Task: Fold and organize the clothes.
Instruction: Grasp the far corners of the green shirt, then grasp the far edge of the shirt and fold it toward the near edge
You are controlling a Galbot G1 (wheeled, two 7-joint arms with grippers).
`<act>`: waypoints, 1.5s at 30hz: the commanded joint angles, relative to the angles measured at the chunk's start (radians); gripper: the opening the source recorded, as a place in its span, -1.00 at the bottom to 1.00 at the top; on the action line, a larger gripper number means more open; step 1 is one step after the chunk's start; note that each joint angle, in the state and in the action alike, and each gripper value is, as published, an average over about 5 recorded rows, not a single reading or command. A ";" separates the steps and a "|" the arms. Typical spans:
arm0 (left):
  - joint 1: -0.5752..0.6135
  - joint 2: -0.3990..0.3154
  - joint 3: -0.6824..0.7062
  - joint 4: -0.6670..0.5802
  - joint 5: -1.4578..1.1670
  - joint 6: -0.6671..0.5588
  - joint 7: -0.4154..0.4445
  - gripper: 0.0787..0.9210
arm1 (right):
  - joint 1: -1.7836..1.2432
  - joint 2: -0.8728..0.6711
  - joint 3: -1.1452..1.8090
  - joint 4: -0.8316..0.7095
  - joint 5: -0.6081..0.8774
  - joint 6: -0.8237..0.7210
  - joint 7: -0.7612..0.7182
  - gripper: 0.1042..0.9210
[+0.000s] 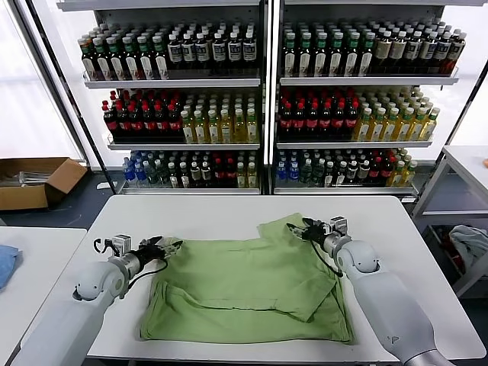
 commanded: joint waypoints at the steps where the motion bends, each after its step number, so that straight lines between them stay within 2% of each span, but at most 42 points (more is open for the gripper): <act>1: 0.008 -0.007 0.012 0.000 0.002 0.003 0.002 0.24 | 0.003 0.010 -0.008 -0.012 -0.004 -0.002 0.000 -0.10; 12: 0.028 -0.002 0.000 -0.011 -0.005 -0.015 0.003 -0.50 | -0.019 0.013 0.014 0.030 0.019 0.012 0.017 -0.88; 15: 0.021 -0.001 -0.009 -0.018 -0.008 -0.025 -0.003 -0.70 | -0.031 0.011 0.029 0.061 0.044 0.021 0.029 -0.99; 19: 0.019 0.008 -0.028 -0.051 -0.024 -0.032 -0.009 -0.93 | -0.066 -0.001 0.058 0.140 0.094 0.021 0.047 -1.00; 26: 0.053 0.023 -0.072 -0.134 -0.038 -0.035 -0.013 -0.97 | -0.142 -0.030 0.118 0.306 0.176 0.003 0.081 -1.00; 32: 0.141 0.042 -0.134 -0.259 -0.048 -0.036 -0.024 -0.97 | -0.238 -0.067 0.180 0.465 0.208 -0.009 0.102 -1.00; 38: 0.294 0.074 -0.218 -0.409 -0.042 -0.048 -0.038 -0.97 | -0.439 -0.131 0.267 0.669 0.242 -0.014 0.122 -1.00; 45: 0.530 0.085 -0.322 -0.564 -0.026 -0.035 -0.069 -0.97 | -0.739 -0.157 0.421 0.889 0.214 -0.012 0.135 -1.00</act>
